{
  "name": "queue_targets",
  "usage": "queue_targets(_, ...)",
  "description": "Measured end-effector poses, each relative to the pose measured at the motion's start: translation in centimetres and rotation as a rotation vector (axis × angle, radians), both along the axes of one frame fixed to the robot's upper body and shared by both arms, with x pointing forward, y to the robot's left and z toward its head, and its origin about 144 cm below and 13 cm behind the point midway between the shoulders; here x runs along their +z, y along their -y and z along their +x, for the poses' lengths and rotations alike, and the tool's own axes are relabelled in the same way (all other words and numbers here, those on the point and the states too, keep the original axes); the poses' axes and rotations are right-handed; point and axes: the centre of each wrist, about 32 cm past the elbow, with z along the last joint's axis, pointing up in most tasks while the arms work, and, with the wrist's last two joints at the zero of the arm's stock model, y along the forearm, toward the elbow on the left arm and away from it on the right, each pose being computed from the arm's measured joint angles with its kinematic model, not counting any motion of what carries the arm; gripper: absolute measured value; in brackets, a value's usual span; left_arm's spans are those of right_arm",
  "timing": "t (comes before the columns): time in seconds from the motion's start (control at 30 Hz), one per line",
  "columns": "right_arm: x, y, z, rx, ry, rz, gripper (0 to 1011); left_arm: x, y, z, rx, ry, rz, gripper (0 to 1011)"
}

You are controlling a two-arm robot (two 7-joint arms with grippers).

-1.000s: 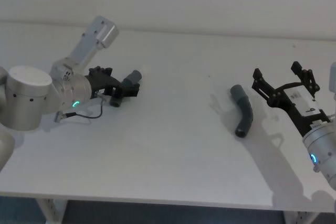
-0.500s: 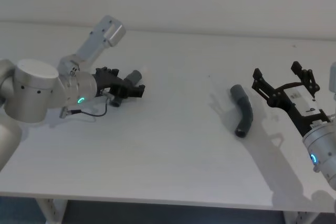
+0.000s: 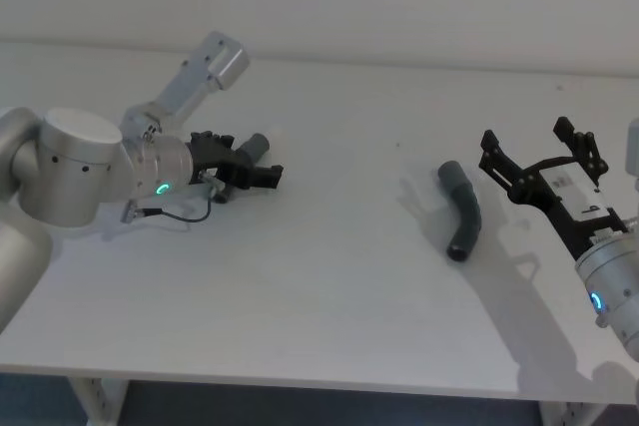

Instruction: Use both hands to pick up one end of the pipe from the table, align the ends, and insert them.

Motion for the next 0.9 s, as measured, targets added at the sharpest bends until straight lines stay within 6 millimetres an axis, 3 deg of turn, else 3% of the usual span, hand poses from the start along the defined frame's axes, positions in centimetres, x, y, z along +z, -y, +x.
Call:
queue_targets(0.27, 0.0, 0.0, 0.0, 0.0, 0.0, 0.0, 1002, -0.02, 0.19, 0.17, -0.004, -0.006, 0.002, 927)
queue_targets(0.9, 0.0, 0.0, 0.0, 0.0, -0.001, 0.0, 1002, -0.02, 0.34, 0.29, -0.008, -0.01, 0.003, 383)
